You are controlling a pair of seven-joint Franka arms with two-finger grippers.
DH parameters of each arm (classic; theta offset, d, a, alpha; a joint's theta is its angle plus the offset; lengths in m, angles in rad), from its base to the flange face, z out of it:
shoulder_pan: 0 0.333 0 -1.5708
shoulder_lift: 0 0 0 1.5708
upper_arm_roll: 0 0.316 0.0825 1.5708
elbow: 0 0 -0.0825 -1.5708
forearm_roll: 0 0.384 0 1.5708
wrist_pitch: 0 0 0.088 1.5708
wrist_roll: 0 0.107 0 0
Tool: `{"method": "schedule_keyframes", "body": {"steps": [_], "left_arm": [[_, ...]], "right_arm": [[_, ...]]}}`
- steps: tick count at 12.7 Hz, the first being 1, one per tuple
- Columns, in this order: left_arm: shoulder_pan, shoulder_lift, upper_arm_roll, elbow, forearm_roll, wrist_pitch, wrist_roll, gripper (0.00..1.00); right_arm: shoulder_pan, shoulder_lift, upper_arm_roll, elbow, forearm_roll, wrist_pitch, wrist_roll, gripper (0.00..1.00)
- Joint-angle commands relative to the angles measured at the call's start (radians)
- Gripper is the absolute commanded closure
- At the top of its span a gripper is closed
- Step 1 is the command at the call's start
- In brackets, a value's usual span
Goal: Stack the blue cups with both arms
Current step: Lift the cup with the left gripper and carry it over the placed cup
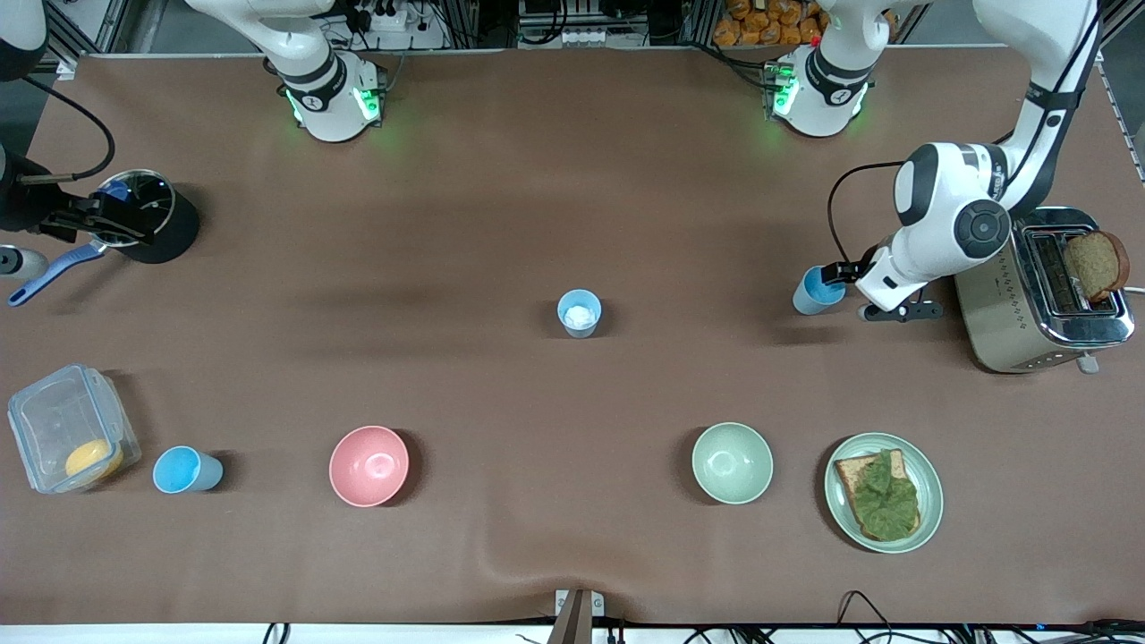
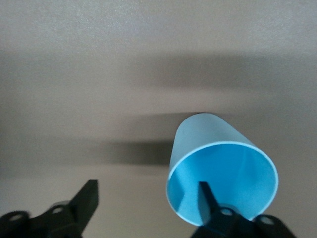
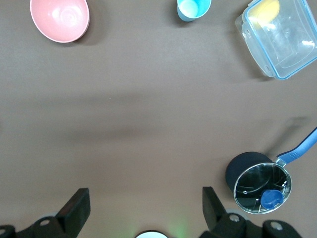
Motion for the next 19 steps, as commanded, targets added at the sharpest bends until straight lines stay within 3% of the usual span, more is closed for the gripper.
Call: {"method": "schedule_keyframes", "body": {"steps": [1, 7, 9, 11, 13, 16, 19], "left_arm": [[-0.004, -0.001, -0.002, -0.006, 0.008, 0.021, 0.017, 1.00], [-0.071, -0.076, -0.005, 0.073, -0.007, 0.006, 0.000, 1.00], [-0.145, -0.096, -0.015, 0.177, -0.013, -0.057, 0.003, 1.00], [-0.225, -0.091, -0.094, 0.306, -0.123, -0.077, -0.018, 1.00], [-0.296, -0.058, -0.131, 0.386, -0.246, -0.075, -0.098, 1.00], [-0.471, 0.025, -0.139, 0.495, -0.251, -0.072, -0.269, 1.00], [-0.558, 0.180, -0.136, 0.628, -0.193, -0.059, -0.359, 1.00]], "right_arm": [[-0.020, -0.013, 0.020, -0.002, -0.018, -0.011, 0.009, 0.00], [-0.023, -0.012, 0.020, -0.002, -0.018, -0.013, 0.007, 0.00], [-0.025, -0.012, 0.020, -0.003, -0.018, -0.013, 0.004, 0.00], [-0.026, -0.012, 0.020, -0.003, -0.018, -0.019, 0.001, 0.00], [-0.023, -0.012, 0.020, -0.003, -0.018, -0.020, 0.001, 0.00], [-0.031, -0.010, 0.017, -0.003, -0.018, -0.022, -0.003, 0.00], [-0.031, -0.010, 0.017, -0.003, -0.018, -0.022, -0.003, 0.00]]}}
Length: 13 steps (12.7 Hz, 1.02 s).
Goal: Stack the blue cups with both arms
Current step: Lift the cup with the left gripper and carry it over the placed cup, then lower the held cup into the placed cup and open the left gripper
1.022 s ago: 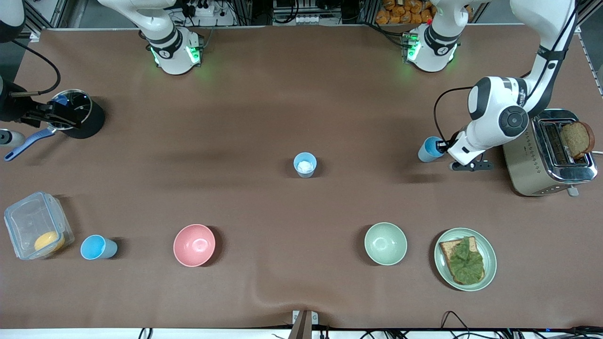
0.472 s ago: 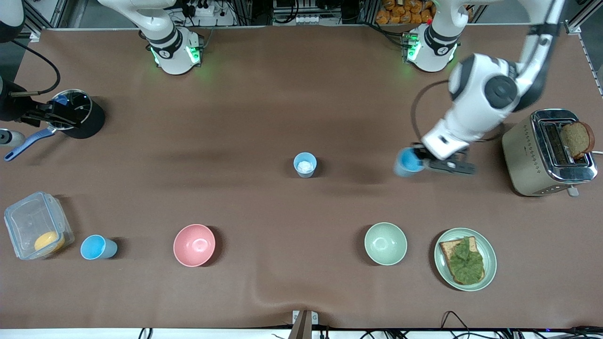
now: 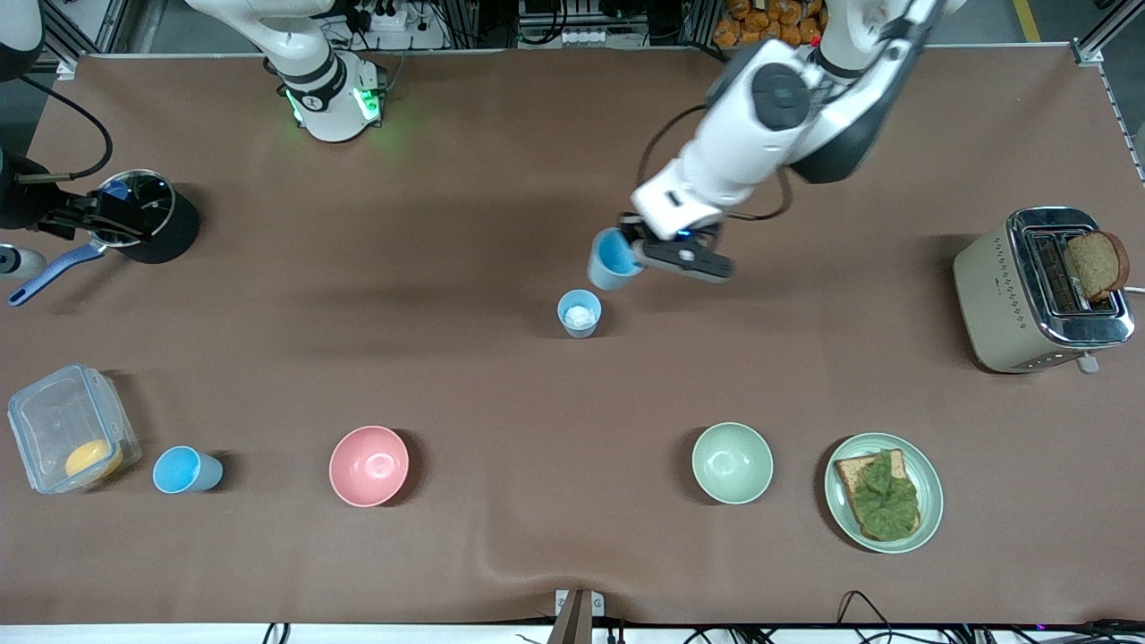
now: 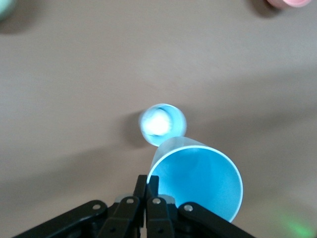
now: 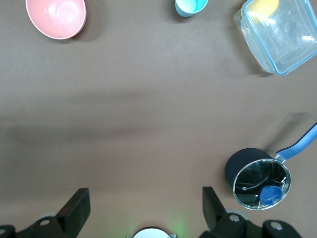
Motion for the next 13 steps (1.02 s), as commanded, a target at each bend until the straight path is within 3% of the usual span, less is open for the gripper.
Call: {"method": "schedule_keyframes", "body": {"steps": [1, 5, 13], "left_arm": [[-0.042, 0.153, 0.010, 0.129, 0.049, 0.027, -0.042, 1.00], [-0.054, 0.204, 0.021, 0.123, 0.118, 0.078, -0.041, 1.00], [-0.079, 0.242, 0.058, 0.121, 0.122, 0.087, -0.044, 1.00]], "right_arm": [[-0.025, -0.009, 0.019, -0.003, -0.018, -0.008, -0.003, 0.00], [-0.027, -0.010, 0.019, -0.003, -0.018, -0.008, -0.003, 0.00], [-0.030, -0.009, 0.019, -0.003, -0.018, -0.011, -0.003, 0.00]]}}
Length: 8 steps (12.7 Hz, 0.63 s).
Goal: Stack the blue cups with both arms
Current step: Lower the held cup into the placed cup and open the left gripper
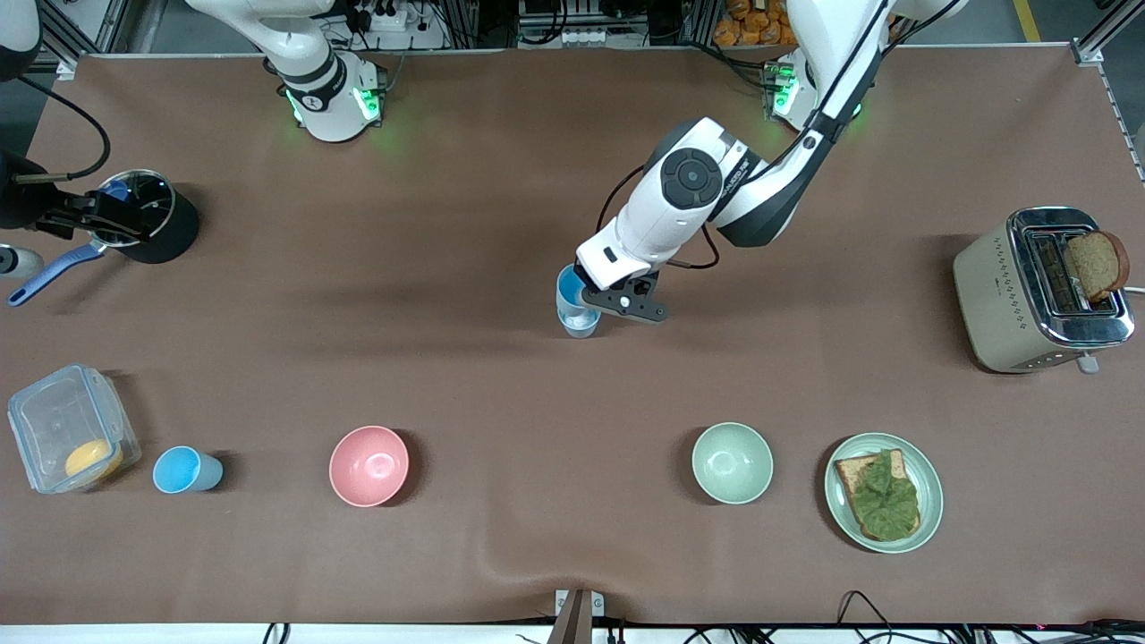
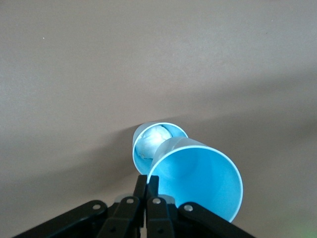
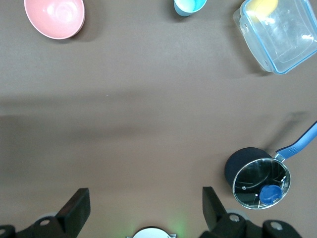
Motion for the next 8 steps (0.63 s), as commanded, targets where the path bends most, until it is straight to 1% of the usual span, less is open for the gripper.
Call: {"method": "schedule_keyframes", "body": {"steps": [1, 2, 7, 8], "left_arm": [[-0.029, 0.026, 0.033, 0.021, 0.026, 0.017, -0.023, 1.00], [-0.044, 0.029, 0.041, 0.021, 0.026, 0.020, -0.024, 1.00], [-0.045, 0.034, 0.047, 0.018, 0.026, 0.020, -0.024, 1.00], [-0.043, 0.034, 0.047, 0.018, 0.026, 0.020, -0.024, 0.94]], "right_arm": [[-0.027, -0.009, 0.020, -0.003, -0.018, -0.010, -0.003, 0.00], [-0.027, -0.009, 0.020, -0.003, -0.018, -0.010, -0.003, 0.00], [-0.027, -0.009, 0.018, -0.003, -0.018, -0.010, -0.003, 0.00], [-0.027, -0.009, 0.018, -0.003, -0.018, -0.010, -0.003, 0.00]]}}
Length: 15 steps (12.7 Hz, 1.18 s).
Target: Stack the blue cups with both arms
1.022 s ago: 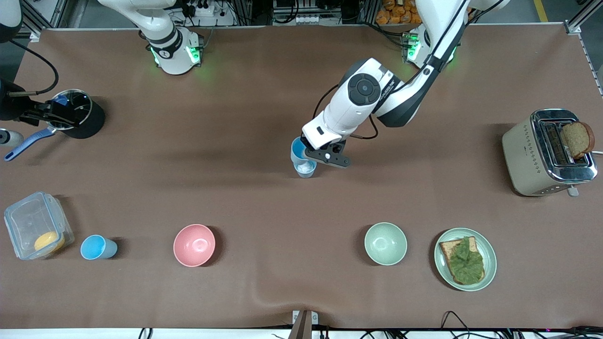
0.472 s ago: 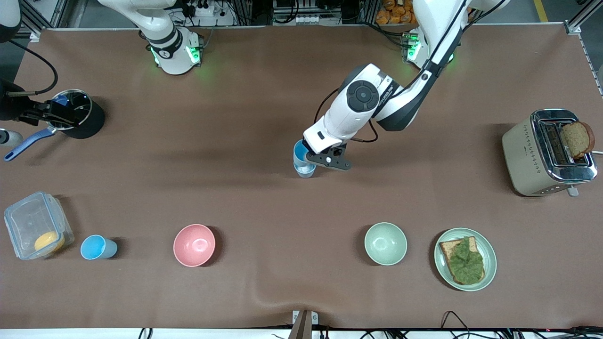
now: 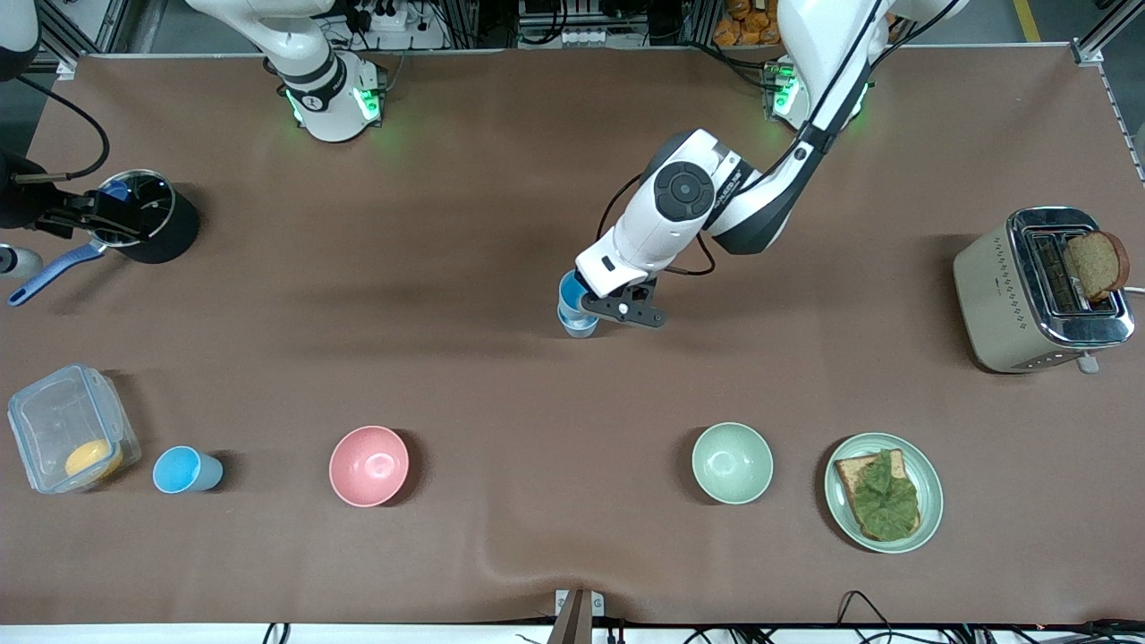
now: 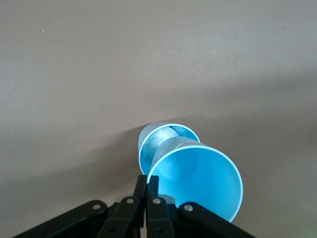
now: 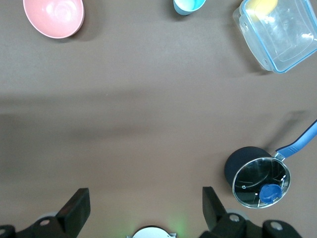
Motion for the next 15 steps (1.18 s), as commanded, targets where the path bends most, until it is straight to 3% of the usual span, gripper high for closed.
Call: {"method": "schedule_keyframes", "body": {"steps": [1, 2, 5, 6, 7, 9, 12, 15], "left_arm": [[-0.011, 0.007, 0.013, 0.018, 0.026, 0.005, -0.024, 0.84], [-0.011, 0.001, 0.029, 0.018, 0.026, 0.005, -0.024, 0.65], [-0.008, -0.031, 0.049, 0.004, 0.023, 0.004, -0.021, 0.63], [0.002, -0.049, 0.063, -0.003, 0.026, 0.004, -0.006, 0.38], [0.018, -0.080, 0.073, -0.023, 0.031, 0.004, -0.001, 0.00], [0.052, -0.157, 0.121, -0.080, 0.031, 0.004, 0.000, 0.00], [0.233, -0.362, 0.132, -0.228, 0.036, -0.033, 0.076, 0.00], [0.426, -0.546, 0.128, -0.258, 0.037, -0.314, 0.275, 0.00]], "right_arm": [[-0.025, -0.009, 0.019, -0.003, -0.018, -0.007, -0.003, 0.00], [-0.027, -0.009, 0.019, -0.003, -0.018, -0.007, -0.003, 0.00], [-0.030, -0.009, 0.019, -0.003, -0.018, -0.008, -0.003, 0.00], [-0.031, -0.009, 0.019, -0.003, -0.018, -0.007, -0.005, 0.00], [-0.031, -0.007, 0.019, -0.003, -0.018, -0.008, -0.005, 0.00], [-0.031, -0.007, 0.019, -0.003, -0.018, -0.008, -0.005, 0.00], [-0.030, -0.009, 0.019, -0.003, -0.018, -0.008, -0.005, 0.00], [-0.031, -0.009, 0.019, -0.003, -0.018, -0.008, -0.005, 0.00]]}}
